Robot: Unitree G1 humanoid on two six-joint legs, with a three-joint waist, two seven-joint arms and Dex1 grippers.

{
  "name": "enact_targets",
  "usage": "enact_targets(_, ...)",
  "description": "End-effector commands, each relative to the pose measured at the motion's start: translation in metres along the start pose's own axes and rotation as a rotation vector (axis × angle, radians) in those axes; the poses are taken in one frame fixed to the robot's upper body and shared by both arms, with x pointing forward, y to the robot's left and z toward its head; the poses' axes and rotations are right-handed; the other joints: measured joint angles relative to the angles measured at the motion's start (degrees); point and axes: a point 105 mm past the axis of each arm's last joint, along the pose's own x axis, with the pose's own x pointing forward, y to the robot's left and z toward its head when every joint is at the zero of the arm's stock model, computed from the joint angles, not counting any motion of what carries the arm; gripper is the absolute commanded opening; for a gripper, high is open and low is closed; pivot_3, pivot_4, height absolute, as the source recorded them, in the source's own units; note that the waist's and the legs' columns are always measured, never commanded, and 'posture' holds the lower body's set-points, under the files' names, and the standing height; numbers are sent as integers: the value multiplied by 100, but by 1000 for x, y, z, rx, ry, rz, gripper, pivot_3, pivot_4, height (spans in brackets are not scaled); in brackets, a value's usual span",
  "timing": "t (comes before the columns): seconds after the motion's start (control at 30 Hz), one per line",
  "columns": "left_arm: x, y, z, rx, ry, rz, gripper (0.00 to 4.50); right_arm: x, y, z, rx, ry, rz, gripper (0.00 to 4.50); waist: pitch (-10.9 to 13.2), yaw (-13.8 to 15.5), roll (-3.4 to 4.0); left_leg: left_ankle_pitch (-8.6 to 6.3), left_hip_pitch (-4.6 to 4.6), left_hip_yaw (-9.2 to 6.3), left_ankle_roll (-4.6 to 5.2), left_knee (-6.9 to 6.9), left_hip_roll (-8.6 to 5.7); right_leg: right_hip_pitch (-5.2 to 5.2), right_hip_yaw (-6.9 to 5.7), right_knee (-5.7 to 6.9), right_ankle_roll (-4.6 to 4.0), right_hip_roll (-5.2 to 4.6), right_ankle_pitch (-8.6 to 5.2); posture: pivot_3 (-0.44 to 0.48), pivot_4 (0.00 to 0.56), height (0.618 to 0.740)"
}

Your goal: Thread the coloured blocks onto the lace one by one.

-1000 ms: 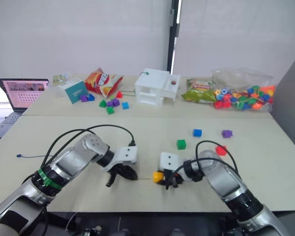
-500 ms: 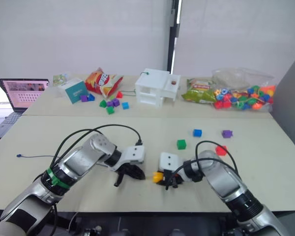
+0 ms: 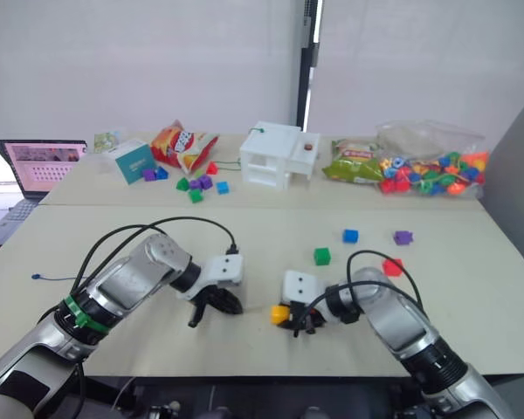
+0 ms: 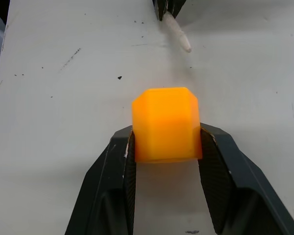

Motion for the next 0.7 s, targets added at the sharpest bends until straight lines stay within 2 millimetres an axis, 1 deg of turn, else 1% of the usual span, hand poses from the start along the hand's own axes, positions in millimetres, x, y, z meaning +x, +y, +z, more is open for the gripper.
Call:
enact_targets(0.03,-20,-8,2,62,104,-33,0,10,9,0,7,2,51,1273,1,-21,-1,0,0,0,0,0,0,-1,1,0,0,1,0,0,150,740)
enact_targets(0.1,-25,-11,-2,55,171,-56,0,12,10,1,7,-3,57,1273,0,-41,0,0,0,1,0,-1,2,-3,3,2,-1,6,-1,0,150,740)
enact_targets(0.17,-27,-11,-3,48,218,-64,0,13,11,2,8,-5,61,1273,0,-40,0,0,1,0,0,-1,2,-3,2,3,-3,8,-2,0,150,740)
enact_targets(0.3,-27,-11,2,26,262,-93,0,17,13,4,10,-17,64,1273,1,-40,-1,0,2,0,0,0,4,1,1,2,-3,8,-2,0,150,740)
enact_targets(0.43,-20,-13,5,34,292,-115,0,20,15,5,17,-28,61,1273,0,-55,-1,0,2,0,0,-1,6,-2,3,5,-4,10,-3,0,150,740)
enact_targets(0.7,-8,-5,7,65,327,-98,0,19,17,6,31,-30,49,1273,1,-55,-1,0,2,0,0,0,6,-2,3,6,-4,10,-3,0,150,740)
